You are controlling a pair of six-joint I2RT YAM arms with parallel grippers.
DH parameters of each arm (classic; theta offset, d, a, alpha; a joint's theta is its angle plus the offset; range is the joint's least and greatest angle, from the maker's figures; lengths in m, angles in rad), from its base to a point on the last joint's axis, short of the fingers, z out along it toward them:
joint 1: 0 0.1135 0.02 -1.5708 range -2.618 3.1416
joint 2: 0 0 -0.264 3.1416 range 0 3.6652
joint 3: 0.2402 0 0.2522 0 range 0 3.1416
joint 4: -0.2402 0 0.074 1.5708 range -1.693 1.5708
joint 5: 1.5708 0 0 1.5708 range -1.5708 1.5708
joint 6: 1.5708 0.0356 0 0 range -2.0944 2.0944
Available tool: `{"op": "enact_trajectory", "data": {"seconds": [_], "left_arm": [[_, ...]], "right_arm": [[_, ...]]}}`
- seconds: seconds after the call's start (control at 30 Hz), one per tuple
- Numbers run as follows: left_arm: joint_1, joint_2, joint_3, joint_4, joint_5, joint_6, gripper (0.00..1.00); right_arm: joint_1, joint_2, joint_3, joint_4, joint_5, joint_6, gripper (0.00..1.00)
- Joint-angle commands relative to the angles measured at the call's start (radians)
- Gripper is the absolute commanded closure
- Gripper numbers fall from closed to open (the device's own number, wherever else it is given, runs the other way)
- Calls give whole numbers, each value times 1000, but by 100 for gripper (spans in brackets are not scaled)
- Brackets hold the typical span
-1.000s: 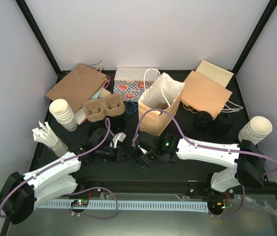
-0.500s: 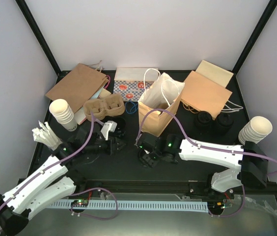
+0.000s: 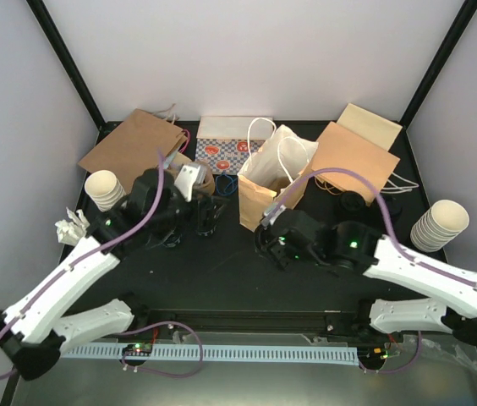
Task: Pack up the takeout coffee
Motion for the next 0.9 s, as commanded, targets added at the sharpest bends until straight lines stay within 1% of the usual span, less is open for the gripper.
{"op": "enact_trajectory", "data": {"seconds": [0.0, 0.1, 0.23, 0.33, 0.47, 0.63, 0.7, 0.87], "left_arm": [[2, 159, 194, 25, -71, 132, 25], [1, 279, 313, 21, -133, 169, 23], [3, 467, 479, -16, -183, 208, 23], [3, 579, 593, -55, -191, 226, 23], [2, 698, 709, -112, -179, 240, 24], [3, 778, 762, -151, -198, 229, 29], [3, 791, 763, -157, -196, 221, 31], [2, 810, 761, -183, -192, 213, 33]], "right_arm": [[-8, -92, 104, -92, 96, 12, 39], [-8, -123, 174, -149, 128, 7, 39], [-10, -165, 238, -205, 189, 1, 39], [-10, -191, 270, -226, 236, -1, 39], [-10, -209, 305, -250, 276, -7, 41], [-10, -220, 330, -277, 310, -17, 43], [-10, -227, 334, -282, 317, -21, 44], [-10, -246, 329, -280, 324, -25, 44]]}}
